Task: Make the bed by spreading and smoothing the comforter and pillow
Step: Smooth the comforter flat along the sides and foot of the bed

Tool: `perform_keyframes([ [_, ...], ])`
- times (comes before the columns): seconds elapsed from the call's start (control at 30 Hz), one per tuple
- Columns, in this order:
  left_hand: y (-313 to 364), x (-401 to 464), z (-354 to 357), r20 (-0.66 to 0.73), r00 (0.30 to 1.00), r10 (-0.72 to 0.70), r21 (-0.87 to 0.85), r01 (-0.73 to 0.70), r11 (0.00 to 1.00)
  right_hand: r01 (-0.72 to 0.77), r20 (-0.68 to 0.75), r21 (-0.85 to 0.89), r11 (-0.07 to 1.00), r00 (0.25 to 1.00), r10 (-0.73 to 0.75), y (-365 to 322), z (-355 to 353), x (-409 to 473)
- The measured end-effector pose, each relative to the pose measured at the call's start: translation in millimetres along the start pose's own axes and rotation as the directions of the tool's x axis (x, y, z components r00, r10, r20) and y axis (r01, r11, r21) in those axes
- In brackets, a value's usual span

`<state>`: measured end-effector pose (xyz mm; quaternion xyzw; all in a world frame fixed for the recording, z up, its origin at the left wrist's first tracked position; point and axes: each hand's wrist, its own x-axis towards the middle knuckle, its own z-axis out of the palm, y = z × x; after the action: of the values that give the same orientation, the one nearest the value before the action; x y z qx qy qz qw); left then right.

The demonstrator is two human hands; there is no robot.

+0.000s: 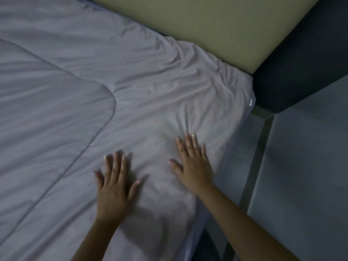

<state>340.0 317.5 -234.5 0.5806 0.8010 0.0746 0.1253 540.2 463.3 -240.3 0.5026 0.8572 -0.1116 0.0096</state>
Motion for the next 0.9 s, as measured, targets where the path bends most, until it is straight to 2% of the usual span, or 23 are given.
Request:
perform_keyframes([
  [0.1, -7.5, -43.5, 11.3, 0.064, 0.997, -0.036, 0.061, 0.032, 0.998, 0.042, 0.007, -0.054, 0.998, 0.999, -0.042, 12.3, 9.8, -7.3],
  [0.23, -7.5, -44.1, 19.9, 0.022, 0.999, -0.038, 0.084, 0.036, 0.996, 0.05, 0.043, -0.065, 0.997, 0.998, -0.047, 13.7, 16.3, -0.7],
  [0.37, -6.7, -53.1, 21.0, -0.008, 0.997, -0.073, 0.016, 0.073, 0.997, 0.037, 0.096, -0.09, 0.995, 0.995, -0.028, 10.5, 9.8, -5.7],
  [0.47, -13.5, -89.9, 20.1, 0.011, 0.997, -0.081, -0.03, 0.081, 0.996, 0.02, 0.044, -0.083, 0.996, 0.999, -0.017, -9.8, 0.1, -23.0],
  [0.53, -19.8, -122.5, 20.5, 0.028, 0.994, -0.104, -0.044, 0.105, 0.994, 0.078, 0.012, -0.045, 0.996, 0.997, -0.077, -34.3, -0.8, -45.6],
  [0.63, -26.8, -168.2, 21.0, 0.025, 0.986, -0.166, -0.05, 0.167, 0.985, 0.249, -0.009, 0.004, 0.969, 0.969, -0.249, -79.4, 10.3, -91.2],
  [0.77, -41.0, -215.7, 19.3, 0.05, 0.98, -0.19, -0.061, 0.193, 0.979, 0.401, 0.07, 0.022, 0.916, 0.913, -0.402, -139.2, 27.2, -147.2],
  [0.9, -72.1, -268.7, 9.1, 0.075, 0.973, -0.217, -0.055, 0.221, 0.974, 0.469, 0.154, -0.03, 0.883, 0.875, -0.459, -176.8, 32.1, -184.8],
])
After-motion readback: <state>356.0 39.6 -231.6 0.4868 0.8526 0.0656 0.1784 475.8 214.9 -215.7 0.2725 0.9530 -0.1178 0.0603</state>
